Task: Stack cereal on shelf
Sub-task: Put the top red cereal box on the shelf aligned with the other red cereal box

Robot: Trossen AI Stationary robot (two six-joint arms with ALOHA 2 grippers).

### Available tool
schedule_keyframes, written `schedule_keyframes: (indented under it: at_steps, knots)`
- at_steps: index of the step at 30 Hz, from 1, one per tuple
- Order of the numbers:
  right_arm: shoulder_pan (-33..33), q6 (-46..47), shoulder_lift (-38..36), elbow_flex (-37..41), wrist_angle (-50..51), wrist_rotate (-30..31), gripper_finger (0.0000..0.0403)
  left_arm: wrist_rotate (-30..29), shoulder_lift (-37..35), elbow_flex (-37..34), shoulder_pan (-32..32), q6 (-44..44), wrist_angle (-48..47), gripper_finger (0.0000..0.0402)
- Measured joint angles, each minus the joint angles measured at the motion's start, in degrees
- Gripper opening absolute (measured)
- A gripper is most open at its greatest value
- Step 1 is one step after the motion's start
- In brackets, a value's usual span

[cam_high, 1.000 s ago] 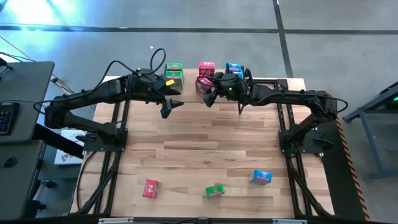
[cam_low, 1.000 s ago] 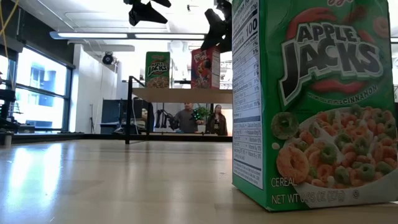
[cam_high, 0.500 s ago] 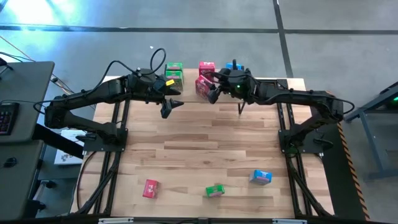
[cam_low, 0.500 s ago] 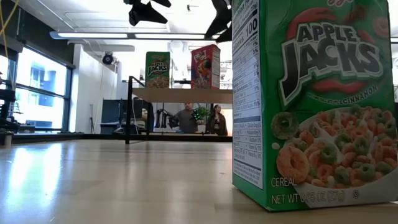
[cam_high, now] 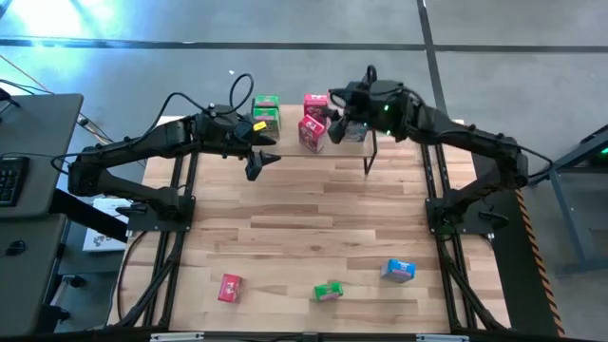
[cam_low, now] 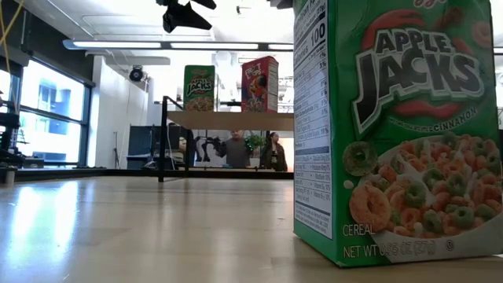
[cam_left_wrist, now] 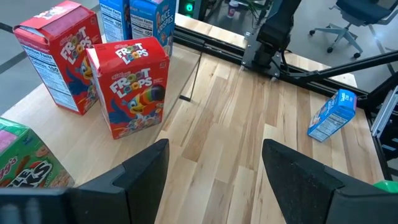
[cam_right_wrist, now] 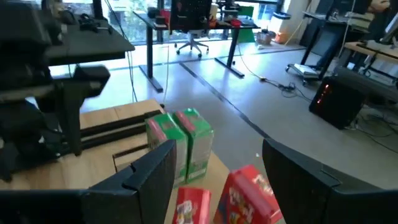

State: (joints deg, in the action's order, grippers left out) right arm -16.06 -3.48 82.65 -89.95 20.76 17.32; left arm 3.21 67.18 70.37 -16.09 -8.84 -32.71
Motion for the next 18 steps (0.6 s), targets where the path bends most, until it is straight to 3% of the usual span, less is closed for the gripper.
schedule_keyframes:
  at_steps: [9,18]
  knots:
    - [-3.2,0.1,4.3,-15.4,16.2,-8.9,0.0232,0.0,0.0,0.0,0.0,0.0,0.0,0.0248]
    - [-3.8,4.4,9.1,-23.6,27.1,-9.3,0.0232,0.0,0.0,0.0,0.0,0.0,0.0,0.0248]
